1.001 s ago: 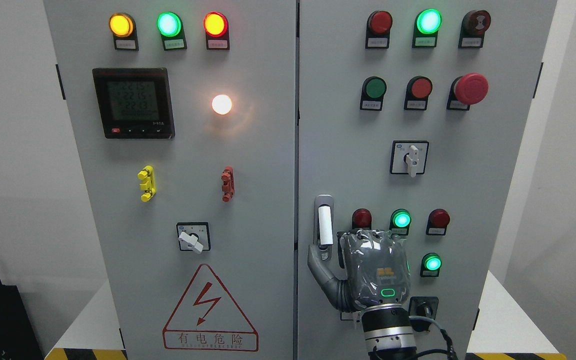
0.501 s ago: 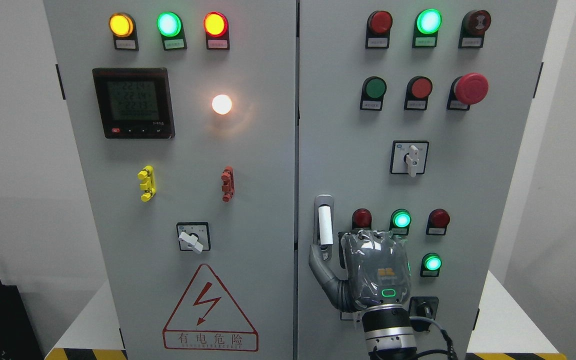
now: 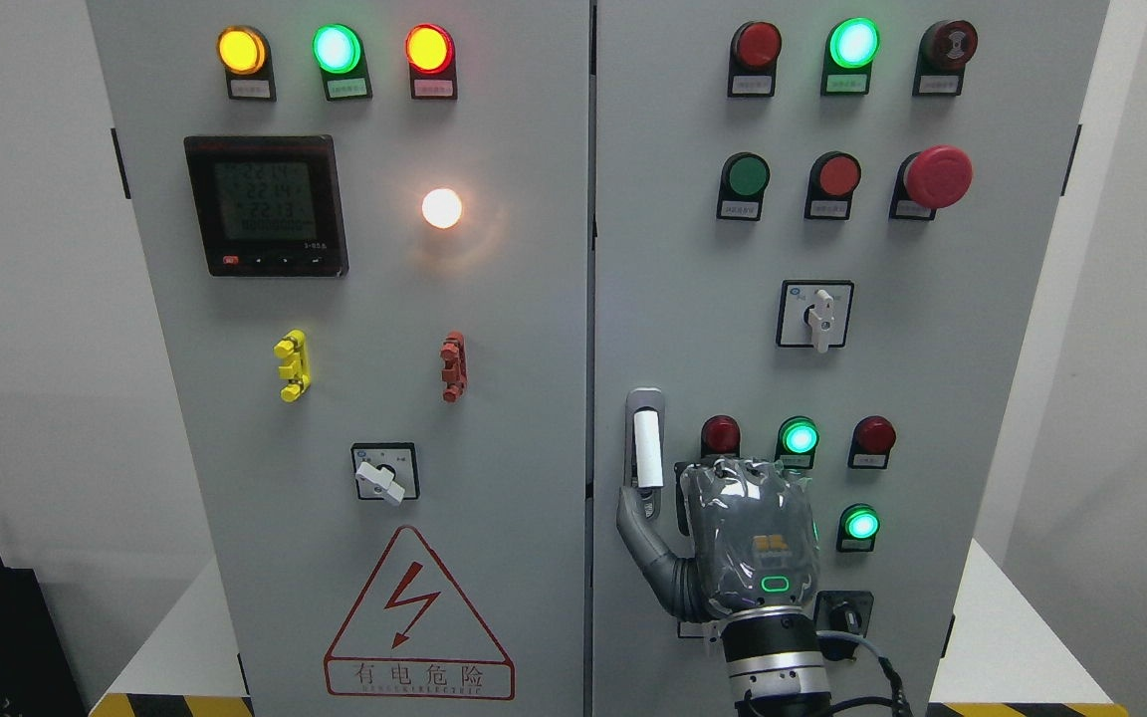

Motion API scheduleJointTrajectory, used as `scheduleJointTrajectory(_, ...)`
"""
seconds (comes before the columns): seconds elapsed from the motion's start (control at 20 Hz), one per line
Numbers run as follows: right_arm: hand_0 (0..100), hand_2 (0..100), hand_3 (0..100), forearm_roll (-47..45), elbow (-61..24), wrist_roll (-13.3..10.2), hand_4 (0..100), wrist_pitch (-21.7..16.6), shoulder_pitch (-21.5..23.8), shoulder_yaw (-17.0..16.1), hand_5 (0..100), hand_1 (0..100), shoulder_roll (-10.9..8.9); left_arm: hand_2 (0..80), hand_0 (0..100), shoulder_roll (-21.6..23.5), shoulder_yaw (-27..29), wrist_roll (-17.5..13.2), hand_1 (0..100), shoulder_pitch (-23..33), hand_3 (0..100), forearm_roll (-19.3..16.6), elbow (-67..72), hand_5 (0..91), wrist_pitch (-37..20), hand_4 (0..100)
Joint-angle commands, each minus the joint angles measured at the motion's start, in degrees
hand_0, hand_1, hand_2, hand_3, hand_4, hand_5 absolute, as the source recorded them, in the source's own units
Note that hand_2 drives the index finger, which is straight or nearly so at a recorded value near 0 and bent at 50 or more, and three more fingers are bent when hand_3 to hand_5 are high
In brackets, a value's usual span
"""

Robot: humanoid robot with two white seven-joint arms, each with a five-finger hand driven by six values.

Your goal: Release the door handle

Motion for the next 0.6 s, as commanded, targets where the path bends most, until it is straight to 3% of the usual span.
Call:
scheduleJointTrajectory(0.0,48,88,100,0.03,-0.02,0.01,99,0.03,0.05,-0.22,100,10,0.01,0.0,12,0.0,0.09,0.01,39,-0.18,0,0.0,0.53,0.0,-0.06,0)
scheduleJointTrajectory(0.55,50,88,100,-0.05,-0.02,0.01,99,0.03,0.14,-0.57,100,10,0.01,0.0,12,0.0,0.09,0.01,39,-0.18,0,0.0,0.53,0.0,0.02,0)
